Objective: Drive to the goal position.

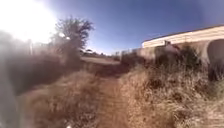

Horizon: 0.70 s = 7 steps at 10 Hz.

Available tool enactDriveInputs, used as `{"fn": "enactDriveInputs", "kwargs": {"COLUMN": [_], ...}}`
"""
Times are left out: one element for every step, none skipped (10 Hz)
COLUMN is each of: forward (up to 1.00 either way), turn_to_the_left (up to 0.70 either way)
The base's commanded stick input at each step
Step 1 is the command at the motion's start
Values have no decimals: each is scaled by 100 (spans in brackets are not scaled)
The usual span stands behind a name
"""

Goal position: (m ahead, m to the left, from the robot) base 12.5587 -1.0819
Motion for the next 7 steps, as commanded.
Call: {"fn": "enactDriveInputs", "kwargs": {"forward": [50, 50, 50, 50, 50, 50, 50], "turn_to_the_left": [0, 0, 0, 0, 0, 0, 0]}}
